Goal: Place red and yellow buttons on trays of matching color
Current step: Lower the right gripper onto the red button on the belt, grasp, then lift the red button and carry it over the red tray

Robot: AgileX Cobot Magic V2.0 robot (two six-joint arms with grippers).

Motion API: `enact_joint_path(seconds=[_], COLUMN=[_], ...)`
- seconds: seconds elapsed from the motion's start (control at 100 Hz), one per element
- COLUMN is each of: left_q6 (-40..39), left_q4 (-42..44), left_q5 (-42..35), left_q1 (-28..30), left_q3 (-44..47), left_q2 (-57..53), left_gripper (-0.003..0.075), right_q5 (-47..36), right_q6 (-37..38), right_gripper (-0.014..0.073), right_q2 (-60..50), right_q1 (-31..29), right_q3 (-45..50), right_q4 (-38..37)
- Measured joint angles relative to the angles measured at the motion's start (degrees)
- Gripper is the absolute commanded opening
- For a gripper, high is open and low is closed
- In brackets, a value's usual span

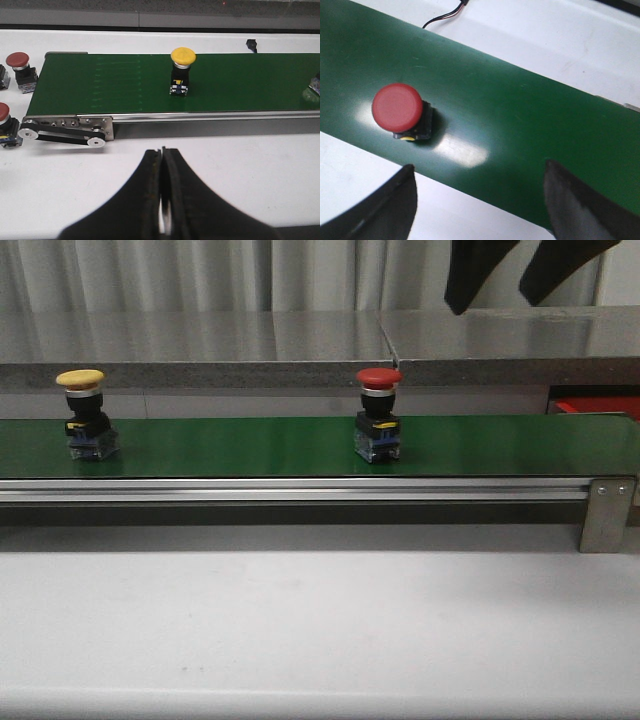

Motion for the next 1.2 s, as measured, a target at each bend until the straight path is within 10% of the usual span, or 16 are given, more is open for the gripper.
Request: enact_joint_path(seconds=[0.57, 0.88, 1.2], left_q6=[0.0, 0.0, 0.0], left_q4=[0.0, 0.0, 0.0], left_q5=[0.0, 0.0, 0.0], left_q1=[0.0, 0.0, 0.0], left_q3=[0.0, 0.0, 0.0], left_q2=[0.0, 0.0, 0.0], left_gripper=[-0.002, -0.002, -0.002], right_q5=[12.83, 12.5, 12.5], right_q6=[-1.65, -1.65, -1.65], right_gripper=[0.0529, 0.0149, 0.0134], right_q2=[20.01, 21.98, 20.28], right_q1=[3.81, 3.36, -1.37], right_q3=[-18.53, -18.68, -18.68], right_q4=[1.63, 1.63, 1.75])
